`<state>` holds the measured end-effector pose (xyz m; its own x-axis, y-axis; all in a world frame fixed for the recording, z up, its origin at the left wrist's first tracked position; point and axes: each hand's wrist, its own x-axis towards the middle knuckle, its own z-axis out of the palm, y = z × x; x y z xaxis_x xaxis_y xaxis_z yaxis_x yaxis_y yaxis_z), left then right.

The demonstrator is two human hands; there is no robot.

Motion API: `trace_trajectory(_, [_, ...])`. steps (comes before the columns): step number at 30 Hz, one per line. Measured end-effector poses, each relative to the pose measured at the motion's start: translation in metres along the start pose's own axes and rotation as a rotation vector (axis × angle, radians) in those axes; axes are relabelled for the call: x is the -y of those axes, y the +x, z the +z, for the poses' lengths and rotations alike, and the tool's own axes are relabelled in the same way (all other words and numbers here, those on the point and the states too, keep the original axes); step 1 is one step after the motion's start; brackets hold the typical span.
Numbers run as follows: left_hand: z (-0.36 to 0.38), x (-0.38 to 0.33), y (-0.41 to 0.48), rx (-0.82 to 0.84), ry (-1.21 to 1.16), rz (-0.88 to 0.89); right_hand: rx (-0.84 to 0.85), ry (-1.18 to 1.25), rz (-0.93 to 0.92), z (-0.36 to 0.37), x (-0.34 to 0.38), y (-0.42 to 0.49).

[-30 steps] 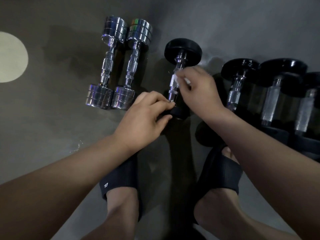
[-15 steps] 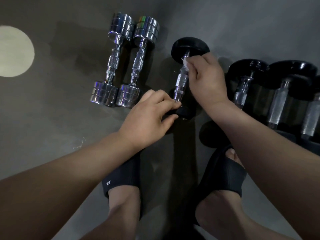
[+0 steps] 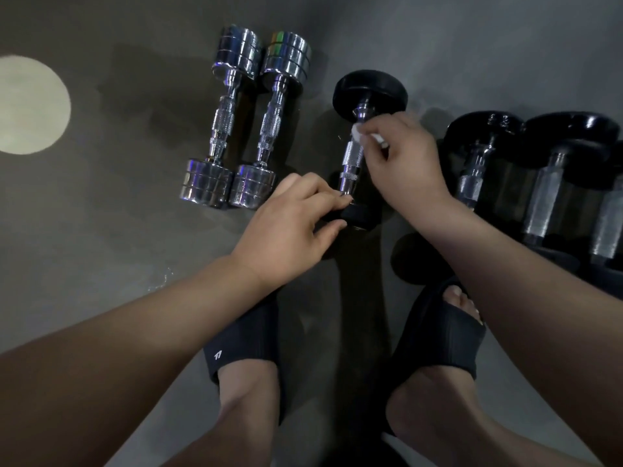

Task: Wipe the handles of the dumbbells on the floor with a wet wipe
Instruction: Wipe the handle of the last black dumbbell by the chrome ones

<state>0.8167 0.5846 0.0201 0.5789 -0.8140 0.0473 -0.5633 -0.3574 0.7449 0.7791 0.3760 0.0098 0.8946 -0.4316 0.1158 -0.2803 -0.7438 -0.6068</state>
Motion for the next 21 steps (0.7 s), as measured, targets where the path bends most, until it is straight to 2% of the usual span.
trace_trajectory(4, [0.000, 0.003, 0.000, -0.007, -0.002, 0.006, 0.083, 0.039, -0.034, -0.007, 0.000, -0.003])
trace_trajectory(8, [0.001, -0.001, 0.001, 0.001, -0.003, 0.008, 0.044, 0.025, 0.009, -0.007, -0.005, -0.001])
trace_trajectory(14, [0.001, 0.000, 0.001, -0.002, 0.023, 0.010, 0.343, 0.091, -0.198, -0.021, -0.003, -0.013])
trace_trajectory(19, [0.002, -0.004, 0.002, 0.005, 0.003, 0.000, 0.166, 0.082, -0.068, -0.017, -0.012, 0.007])
trace_trajectory(21, [0.001, -0.003, 0.002, 0.010, 0.001, -0.001, 0.207, 0.083, -0.080, -0.017, -0.013, -0.002])
